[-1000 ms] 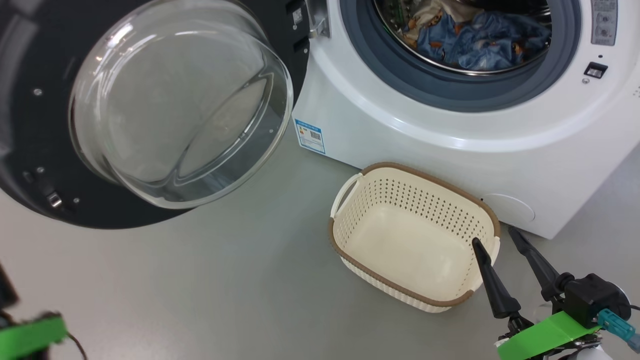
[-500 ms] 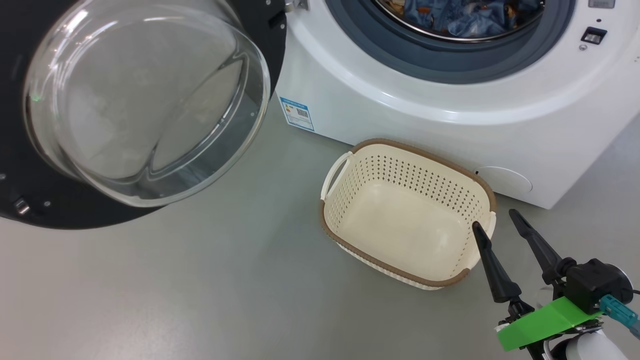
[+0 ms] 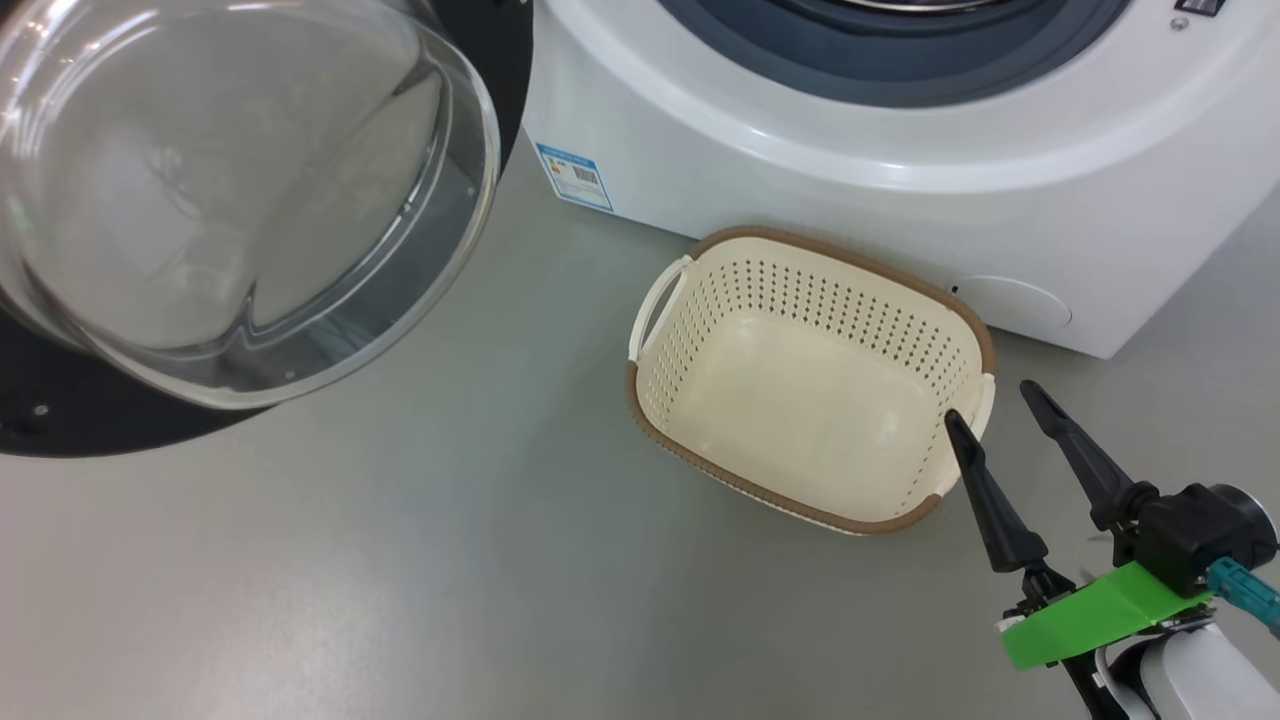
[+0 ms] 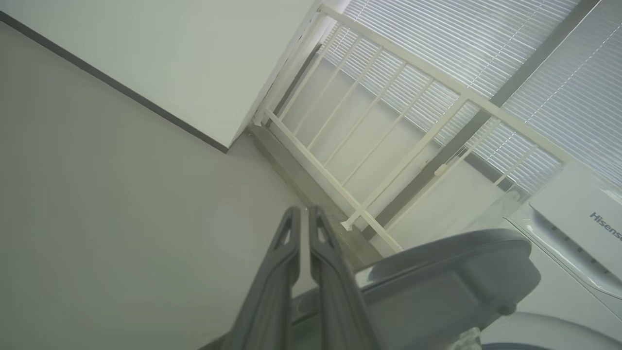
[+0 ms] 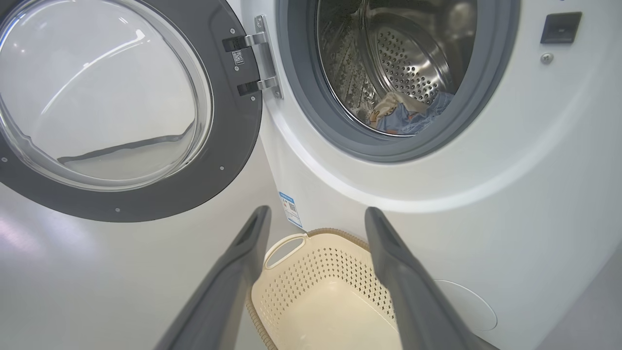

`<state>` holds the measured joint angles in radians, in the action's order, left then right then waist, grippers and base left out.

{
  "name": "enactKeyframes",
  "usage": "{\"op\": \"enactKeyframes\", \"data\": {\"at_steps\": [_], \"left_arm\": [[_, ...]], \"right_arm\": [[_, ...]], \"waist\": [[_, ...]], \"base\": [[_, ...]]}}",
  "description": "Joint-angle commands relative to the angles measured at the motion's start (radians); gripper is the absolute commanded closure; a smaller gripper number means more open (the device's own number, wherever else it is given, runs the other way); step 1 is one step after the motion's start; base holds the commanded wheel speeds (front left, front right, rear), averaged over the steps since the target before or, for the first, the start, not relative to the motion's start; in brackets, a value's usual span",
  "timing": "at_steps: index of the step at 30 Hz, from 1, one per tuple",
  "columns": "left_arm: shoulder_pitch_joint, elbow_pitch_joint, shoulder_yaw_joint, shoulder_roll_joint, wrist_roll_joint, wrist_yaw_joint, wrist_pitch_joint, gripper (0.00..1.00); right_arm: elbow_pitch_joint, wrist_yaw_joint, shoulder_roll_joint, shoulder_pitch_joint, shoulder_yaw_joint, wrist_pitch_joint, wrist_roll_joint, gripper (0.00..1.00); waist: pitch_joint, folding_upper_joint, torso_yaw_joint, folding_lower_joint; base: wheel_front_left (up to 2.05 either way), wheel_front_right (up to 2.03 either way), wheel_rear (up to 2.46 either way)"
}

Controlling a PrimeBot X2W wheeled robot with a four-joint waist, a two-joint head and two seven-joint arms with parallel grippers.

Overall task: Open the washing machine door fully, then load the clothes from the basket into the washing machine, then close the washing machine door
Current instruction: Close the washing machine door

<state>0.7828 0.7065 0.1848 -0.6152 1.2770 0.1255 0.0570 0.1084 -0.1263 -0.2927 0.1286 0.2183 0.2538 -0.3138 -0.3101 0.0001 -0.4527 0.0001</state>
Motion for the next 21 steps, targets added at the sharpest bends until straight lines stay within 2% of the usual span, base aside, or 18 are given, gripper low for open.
{"op": "enactKeyframes", "data": {"at_steps": [1, 10, 21], "left_arm": [[0.037, 0.007, 0.008, -0.091, 0.011, 0.005, 0.035, 1.0], [0.108, 0.105, -0.072, -0.146, 0.054, 0.005, 0.208, 1.0], [0.109, 0.116, -0.128, -0.168, 0.13, 0.005, 0.393, 1.0]], "right_arm": [[-0.026, -0.004, -0.017, 0.017, 0.021, 0.008, 0.009, 0.0], [-0.029, -0.004, -0.029, 0.03, 0.029, 0.008, 0.008, 0.0], [-0.03, -0.004, -0.036, 0.035, 0.025, 0.008, 0.009, 0.0]], "waist": [[-0.019, -0.0001, 0.005, -0.0001], [-0.045, -0.0001, 0.015, -0.0001], [-0.058, -0.0001, 0.012, -0.0001]], "base": [[0.0, 0.0, 0.0], [0.0, 0.0, 0.0], [0.0, 0.0, 0.0]]}}
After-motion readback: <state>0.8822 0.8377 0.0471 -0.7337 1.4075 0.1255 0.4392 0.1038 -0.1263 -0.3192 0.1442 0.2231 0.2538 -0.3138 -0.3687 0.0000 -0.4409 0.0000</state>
